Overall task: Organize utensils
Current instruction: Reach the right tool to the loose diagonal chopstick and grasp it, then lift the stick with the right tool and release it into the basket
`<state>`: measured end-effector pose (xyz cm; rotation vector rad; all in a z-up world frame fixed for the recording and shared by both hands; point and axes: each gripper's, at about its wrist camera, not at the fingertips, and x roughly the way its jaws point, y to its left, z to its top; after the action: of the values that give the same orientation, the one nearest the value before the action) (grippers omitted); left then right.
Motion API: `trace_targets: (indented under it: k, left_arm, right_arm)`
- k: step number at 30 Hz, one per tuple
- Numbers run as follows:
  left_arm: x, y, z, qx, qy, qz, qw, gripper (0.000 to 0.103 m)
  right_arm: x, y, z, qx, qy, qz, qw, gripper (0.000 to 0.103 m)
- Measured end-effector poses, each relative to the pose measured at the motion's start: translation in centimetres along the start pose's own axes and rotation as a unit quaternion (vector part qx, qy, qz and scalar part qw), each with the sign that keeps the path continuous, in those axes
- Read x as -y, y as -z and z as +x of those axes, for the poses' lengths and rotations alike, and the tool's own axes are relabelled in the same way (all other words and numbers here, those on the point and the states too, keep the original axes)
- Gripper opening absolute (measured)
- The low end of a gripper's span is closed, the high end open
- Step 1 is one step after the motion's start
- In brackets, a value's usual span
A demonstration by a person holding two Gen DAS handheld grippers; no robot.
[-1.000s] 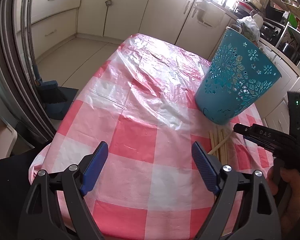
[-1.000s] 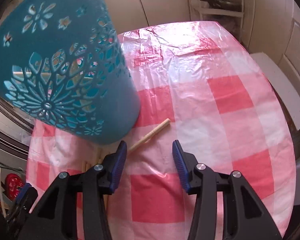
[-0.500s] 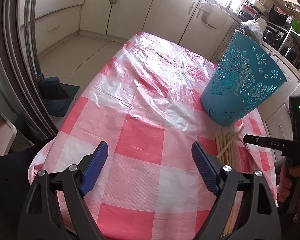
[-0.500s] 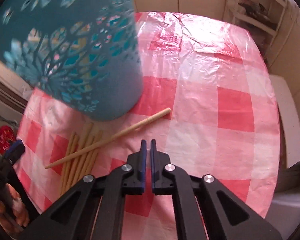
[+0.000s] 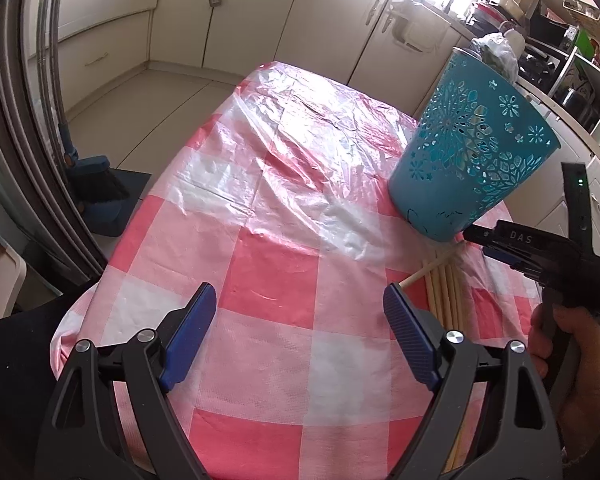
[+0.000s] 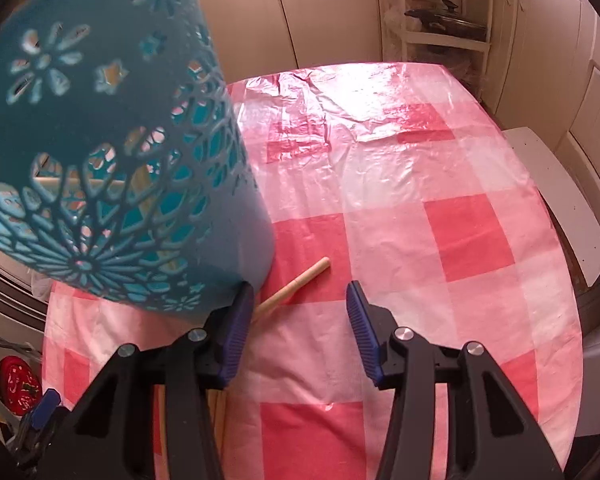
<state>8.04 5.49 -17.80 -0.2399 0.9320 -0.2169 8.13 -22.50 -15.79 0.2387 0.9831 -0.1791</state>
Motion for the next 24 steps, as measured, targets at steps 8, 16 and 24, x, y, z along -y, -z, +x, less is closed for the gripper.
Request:
trace_targets:
  k: [8,16,24]
  left_arm:
    - [4.3,-1.7,1.5,-0.033,0.043,0.103,0.9932,0.082]
    - [7.1,-2.1,2.7,-0.046,0.055,0.167,0.9833,0.082]
    - [5.3,-0.6,3.4,-0.058,0.062,0.129,0.9880,0.083]
  right_arm:
    - [0.7,0.5,-0.7,-0.043,-0.026,-0.012,0.999,0.023]
    - [3.0,2.1,-1.5,-0.061,-0.042,-0.019,0.997,0.023]
    - [2.2,0.9,-0.7,-0.080,-0.026,-0.055,0.995,0.011]
